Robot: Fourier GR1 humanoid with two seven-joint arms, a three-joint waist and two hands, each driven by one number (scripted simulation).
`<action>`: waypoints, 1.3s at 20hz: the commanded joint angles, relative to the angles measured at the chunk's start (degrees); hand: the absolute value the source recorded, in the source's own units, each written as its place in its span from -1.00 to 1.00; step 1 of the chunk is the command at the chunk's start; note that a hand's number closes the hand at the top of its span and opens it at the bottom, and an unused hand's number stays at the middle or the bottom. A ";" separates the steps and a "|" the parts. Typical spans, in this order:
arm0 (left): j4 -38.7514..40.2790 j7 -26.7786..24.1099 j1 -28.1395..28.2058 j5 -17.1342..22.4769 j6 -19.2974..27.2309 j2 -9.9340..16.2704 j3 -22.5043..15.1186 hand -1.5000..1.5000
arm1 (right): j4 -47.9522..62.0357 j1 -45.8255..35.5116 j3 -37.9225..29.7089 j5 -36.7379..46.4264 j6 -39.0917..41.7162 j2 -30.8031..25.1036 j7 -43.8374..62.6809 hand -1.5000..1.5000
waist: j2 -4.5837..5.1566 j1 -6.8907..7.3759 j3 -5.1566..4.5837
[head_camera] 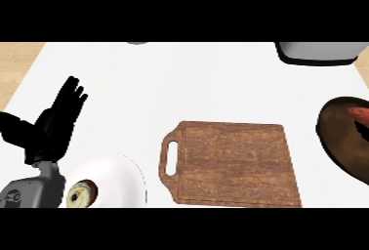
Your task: Pick the sweet potato from the cutting board and place it in the pan
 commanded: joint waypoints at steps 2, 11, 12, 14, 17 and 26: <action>-0.37 0.38 -0.68 -1.07 0.24 -0.66 -1.47 0.00 | 17.94 -6.21 -1.31 0.48 -2.74 -2.01 -1.51 1.00 | 0.19 0.43 0.05; 4.40 -2.42 -2.44 0.94 -1.54 0.46 1.50 0.00 | 33.83 -9.03 -4.69 -4.30 -1.51 -4.85 -8.45 -1.00 | 0.08 -0.21 0.02; 3.73 -1.60 -2.76 -0.29 0.10 0.19 1.32 0.00 | 32.51 -11.18 -5.97 -6.32 1.09 -7.34 -7.82 -1.00 | -0.01 -0.33 0.01; 4.43 -0.37 -4.80 -0.18 0.10 0.76 1.55 0.00 | 31.45 -10.48 -8.05 -9.33 -1.74 -3.51 -11.71 -1.00 | 0.00 -0.63 0.03; 2.92 -1.05 -2.30 0.74 -0.29 -0.02 1.54 0.00 | 32.59 -12.13 -13.64 -15.93 6.14 -8.87 -14.37 -1.00 | -0.09 -0.76 0.03; -3.84 1.62 3.06 -0.07 -0.09 -0.15 -0.05 0.00 | 36.54 -0.43 -25.83 -31.09 28.26 -18.35 -24.93 -1.00 | -0.63 -1.51 0.02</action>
